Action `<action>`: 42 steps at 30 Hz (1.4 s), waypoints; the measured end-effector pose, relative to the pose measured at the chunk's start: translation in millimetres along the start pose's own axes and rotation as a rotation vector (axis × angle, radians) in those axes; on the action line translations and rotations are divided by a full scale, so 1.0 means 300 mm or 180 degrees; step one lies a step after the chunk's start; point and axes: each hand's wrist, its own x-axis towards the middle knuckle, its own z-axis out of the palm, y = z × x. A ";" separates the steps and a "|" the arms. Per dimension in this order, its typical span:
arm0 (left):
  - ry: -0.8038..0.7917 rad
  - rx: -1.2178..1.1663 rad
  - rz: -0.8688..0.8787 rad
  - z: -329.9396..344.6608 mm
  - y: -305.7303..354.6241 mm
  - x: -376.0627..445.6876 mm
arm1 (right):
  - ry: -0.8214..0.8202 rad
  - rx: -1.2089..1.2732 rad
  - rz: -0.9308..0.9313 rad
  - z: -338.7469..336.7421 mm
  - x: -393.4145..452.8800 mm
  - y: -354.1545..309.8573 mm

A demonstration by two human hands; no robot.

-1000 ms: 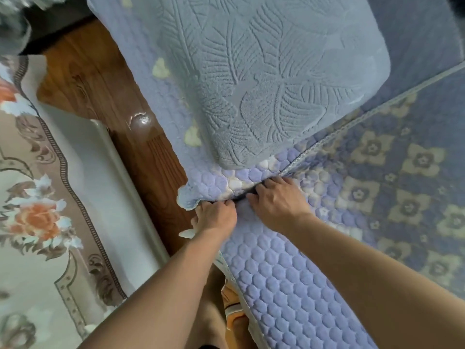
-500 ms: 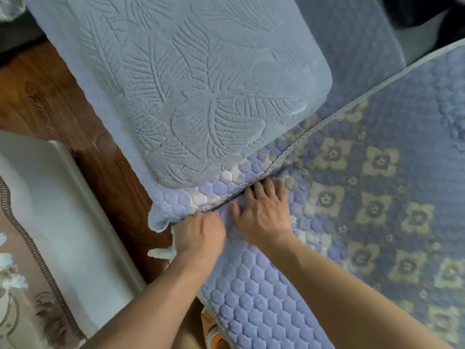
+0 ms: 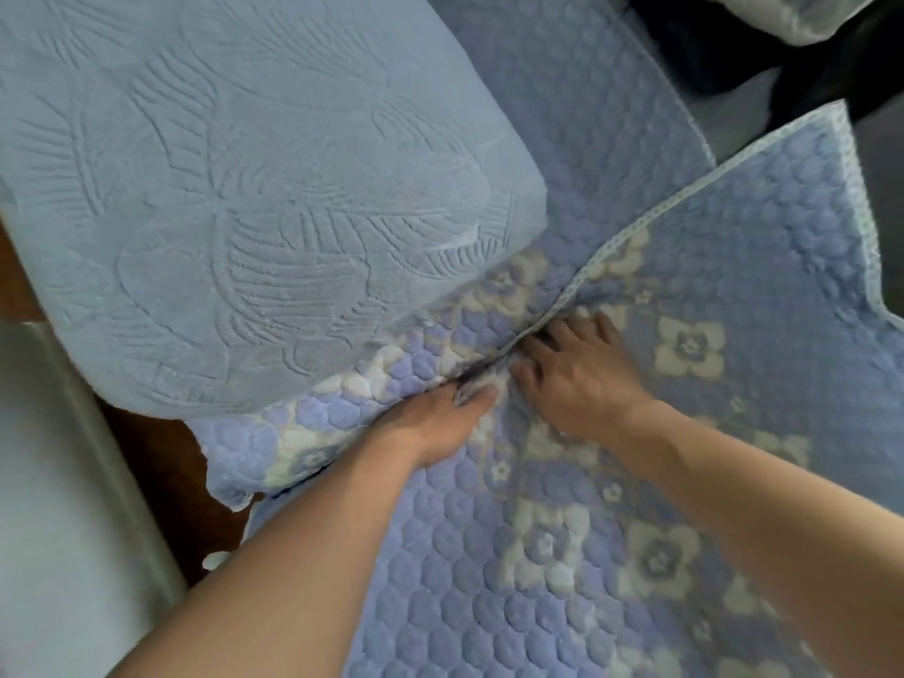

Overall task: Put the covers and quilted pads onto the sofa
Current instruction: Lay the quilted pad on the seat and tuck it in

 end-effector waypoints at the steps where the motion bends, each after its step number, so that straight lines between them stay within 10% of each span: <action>1: 0.0069 0.0007 -0.0014 0.001 -0.005 0.011 | -0.0025 0.0030 0.0095 0.008 0.032 -0.021; 6: 0.0625 0.1168 -0.0464 0.054 0.080 -0.037 | -0.0485 -0.0115 0.0448 0.030 0.101 -0.059; 10: 0.1496 0.1101 0.0629 0.109 0.252 0.000 | -0.0064 0.0003 0.0391 0.034 0.020 0.049; 20: 0.0339 0.0844 0.0706 0.095 0.292 0.305 | 0.0093 0.0127 0.0413 -0.032 0.212 0.219; 25: 0.0703 0.0564 0.0768 0.119 0.303 0.292 | 0.0388 -0.0272 0.0545 -0.039 0.166 0.533; 29: 0.1078 0.0722 0.0897 0.132 0.311 0.264 | -0.0164 -0.0041 0.0797 0.031 0.233 0.564; 35: 0.0058 0.0112 0.0360 0.036 0.349 0.339 | -0.0972 -0.0065 0.1340 -0.077 0.341 0.584; 42: -0.0257 -0.0319 0.0497 0.059 0.322 0.372 | -0.0064 0.0195 0.1543 0.054 0.258 0.522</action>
